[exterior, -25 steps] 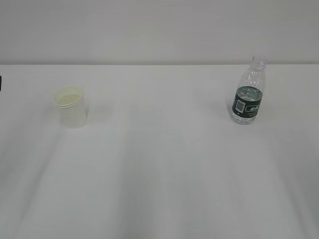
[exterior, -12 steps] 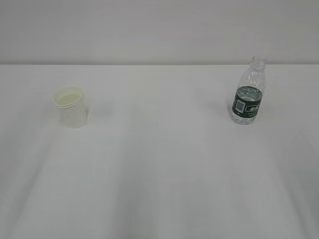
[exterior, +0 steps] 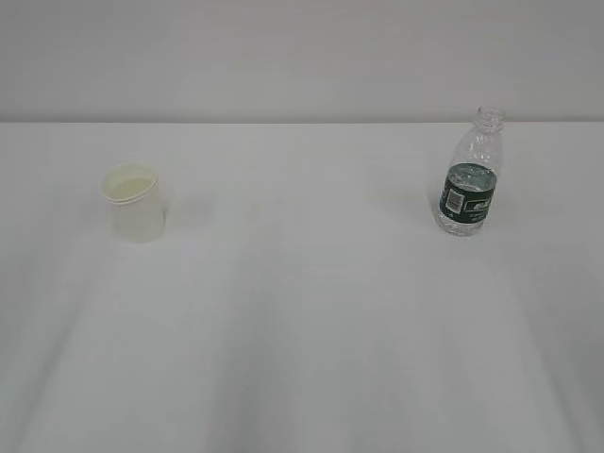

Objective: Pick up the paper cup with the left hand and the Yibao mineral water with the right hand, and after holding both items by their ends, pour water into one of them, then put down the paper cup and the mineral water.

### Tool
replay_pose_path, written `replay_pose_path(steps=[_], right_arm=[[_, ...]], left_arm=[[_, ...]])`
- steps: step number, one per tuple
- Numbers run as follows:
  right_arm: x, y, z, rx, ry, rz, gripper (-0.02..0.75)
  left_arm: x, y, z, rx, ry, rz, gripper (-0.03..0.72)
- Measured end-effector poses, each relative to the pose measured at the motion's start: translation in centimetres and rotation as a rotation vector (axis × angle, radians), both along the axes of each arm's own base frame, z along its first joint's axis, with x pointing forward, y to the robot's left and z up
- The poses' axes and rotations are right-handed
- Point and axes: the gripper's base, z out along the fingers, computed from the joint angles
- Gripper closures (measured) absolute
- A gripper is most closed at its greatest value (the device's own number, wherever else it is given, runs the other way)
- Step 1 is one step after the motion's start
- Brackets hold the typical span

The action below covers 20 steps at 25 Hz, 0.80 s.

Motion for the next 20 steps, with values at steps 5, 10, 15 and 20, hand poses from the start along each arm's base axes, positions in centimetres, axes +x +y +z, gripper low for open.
replay_pose_path(steps=[5, 10, 15, 20], right_arm=[[-0.2, 0.0, 0.2, -0.008, 0.024, 0.0, 0.186], [-0.3, 0.0, 0.6, -0.034, 0.046, 0.008, 0.184], [-1.0, 0.1, 0.9, -0.037, 0.039, 0.025, 0.181], [-1.9, 0.2, 1.5, -0.041, -0.001, 0.039, 0.164]], left_arm=[[-0.7, 0.3, -0.2, 0.014, 0.044, 0.004, 0.212], [-1.9, 0.6, 0.2, 0.009, 0.045, 0.007, 0.212], [-3.4, 1.1, 0.8, -0.009, 0.009, 0.008, 0.214], [-4.1, 1.3, 1.0, -0.014, 0.008, 0.008, 0.214]])
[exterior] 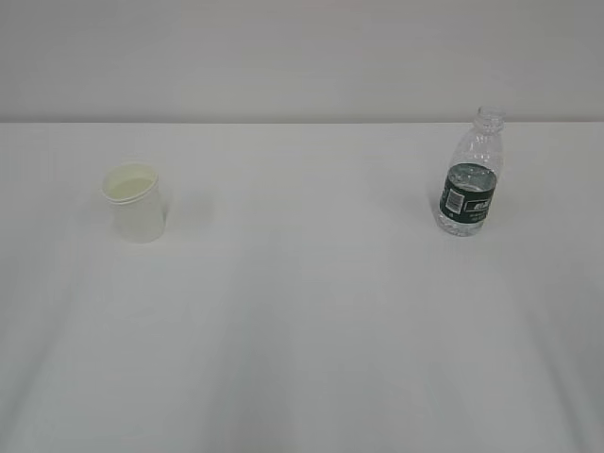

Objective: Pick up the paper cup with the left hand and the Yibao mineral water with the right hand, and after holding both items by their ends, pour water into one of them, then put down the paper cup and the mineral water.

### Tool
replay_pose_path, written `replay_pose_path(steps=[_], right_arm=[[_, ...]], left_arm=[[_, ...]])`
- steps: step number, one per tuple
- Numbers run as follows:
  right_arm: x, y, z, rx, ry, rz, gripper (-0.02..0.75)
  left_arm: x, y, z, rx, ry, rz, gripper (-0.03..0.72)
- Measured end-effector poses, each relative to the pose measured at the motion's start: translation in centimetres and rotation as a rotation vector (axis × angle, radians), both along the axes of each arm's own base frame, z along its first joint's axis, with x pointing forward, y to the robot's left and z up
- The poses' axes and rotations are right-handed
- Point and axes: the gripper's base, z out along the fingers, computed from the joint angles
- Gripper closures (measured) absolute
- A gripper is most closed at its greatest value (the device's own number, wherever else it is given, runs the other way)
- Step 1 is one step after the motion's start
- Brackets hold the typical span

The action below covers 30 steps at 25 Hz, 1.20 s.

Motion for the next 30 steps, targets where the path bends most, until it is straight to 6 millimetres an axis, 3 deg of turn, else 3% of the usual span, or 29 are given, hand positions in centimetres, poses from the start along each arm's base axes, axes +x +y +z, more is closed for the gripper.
replay_pose_path(steps=[16, 30], right_arm=[[-2.2, 0.2, 0.2, 0.027, -0.007, 0.011, 0.122], [-2.5, 0.4, -0.3, 0.062, 0.061, 0.025, 0.122]], left_arm=[[-1.7, 0.1, 0.2, -0.016, -0.001, -0.04, 0.151], [-3.9, 0.5, -0.1, -0.039, 0.068, -0.057, 0.145]])
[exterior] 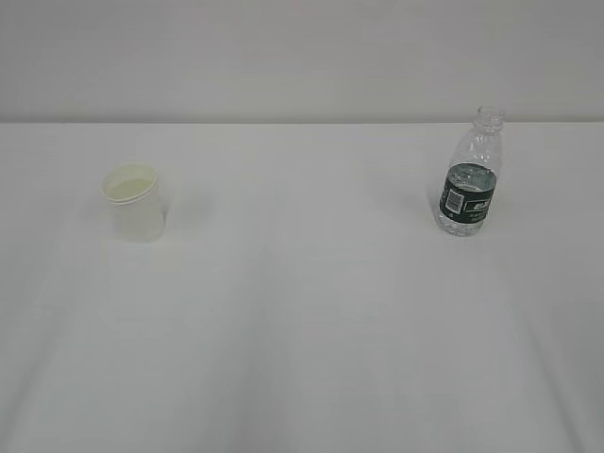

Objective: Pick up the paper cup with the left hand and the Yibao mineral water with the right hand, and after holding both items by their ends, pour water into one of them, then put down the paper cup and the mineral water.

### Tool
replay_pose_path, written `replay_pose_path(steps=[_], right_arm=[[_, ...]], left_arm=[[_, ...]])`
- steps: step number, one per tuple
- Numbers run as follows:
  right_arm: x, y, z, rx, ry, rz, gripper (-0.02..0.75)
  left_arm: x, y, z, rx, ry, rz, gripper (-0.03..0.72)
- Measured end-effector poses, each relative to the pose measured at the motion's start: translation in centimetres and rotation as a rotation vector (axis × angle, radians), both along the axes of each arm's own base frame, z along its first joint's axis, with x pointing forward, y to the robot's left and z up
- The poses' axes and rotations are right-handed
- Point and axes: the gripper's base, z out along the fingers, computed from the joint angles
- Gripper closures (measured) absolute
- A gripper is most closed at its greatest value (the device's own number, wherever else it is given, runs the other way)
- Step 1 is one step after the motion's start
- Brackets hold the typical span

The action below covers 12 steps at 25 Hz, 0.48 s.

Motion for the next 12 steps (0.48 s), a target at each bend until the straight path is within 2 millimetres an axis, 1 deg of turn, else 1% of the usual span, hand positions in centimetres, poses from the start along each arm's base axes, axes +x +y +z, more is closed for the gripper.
replay_pose_path(steps=[7, 12], right_arm=[[-0.17, 0.08, -0.11, 0.006, 0.022, 0.007, 0.123], [-0.54, 0.1, 0.61, -0.006, 0.024, 0.015, 0.125]], left_arm=[[-0.59, -0.06, -0.61, 0.004, 0.091, -0.014, 0.145], [-0.79, -0.18, -0.76, -0.007, 0.12, -0.024, 0.151]])
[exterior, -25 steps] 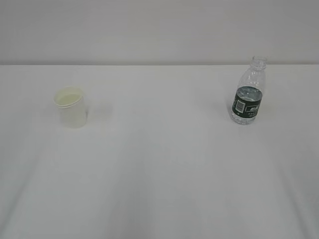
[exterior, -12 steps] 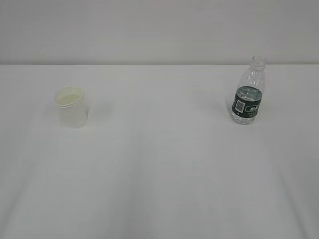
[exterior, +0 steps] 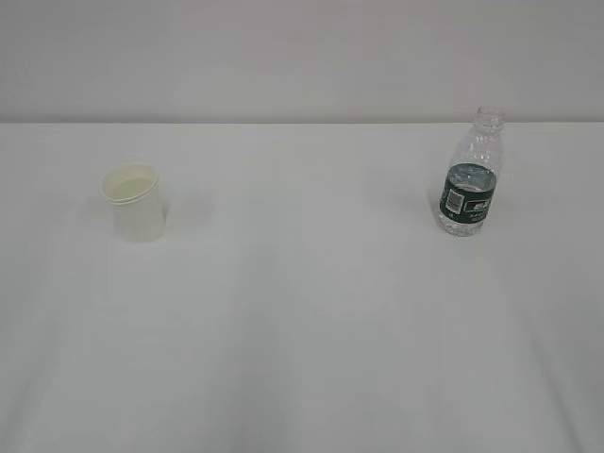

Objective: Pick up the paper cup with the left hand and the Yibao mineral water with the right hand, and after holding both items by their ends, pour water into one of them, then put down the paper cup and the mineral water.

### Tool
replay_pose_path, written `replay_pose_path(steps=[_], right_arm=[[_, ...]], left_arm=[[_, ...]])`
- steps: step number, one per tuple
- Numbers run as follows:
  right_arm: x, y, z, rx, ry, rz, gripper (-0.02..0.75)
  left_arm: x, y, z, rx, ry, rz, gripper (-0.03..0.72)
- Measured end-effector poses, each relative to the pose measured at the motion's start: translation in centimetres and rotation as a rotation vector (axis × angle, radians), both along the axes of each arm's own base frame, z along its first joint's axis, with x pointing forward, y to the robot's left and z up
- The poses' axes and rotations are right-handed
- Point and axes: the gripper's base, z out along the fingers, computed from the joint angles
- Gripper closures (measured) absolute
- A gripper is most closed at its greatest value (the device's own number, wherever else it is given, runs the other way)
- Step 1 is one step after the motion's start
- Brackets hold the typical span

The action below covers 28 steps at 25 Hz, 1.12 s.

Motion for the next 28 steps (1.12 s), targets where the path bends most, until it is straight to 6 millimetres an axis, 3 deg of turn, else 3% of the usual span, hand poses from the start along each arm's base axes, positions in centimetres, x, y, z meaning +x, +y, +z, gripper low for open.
replay_pose_path(steps=[28], right_arm=[[-1.2, 0.2, -1.0, 0.003, 0.201, 0.02, 0.144]], left_arm=[[-0.9, 0.0, -0.8, 0.025, 0.13, -0.023, 0.169]])
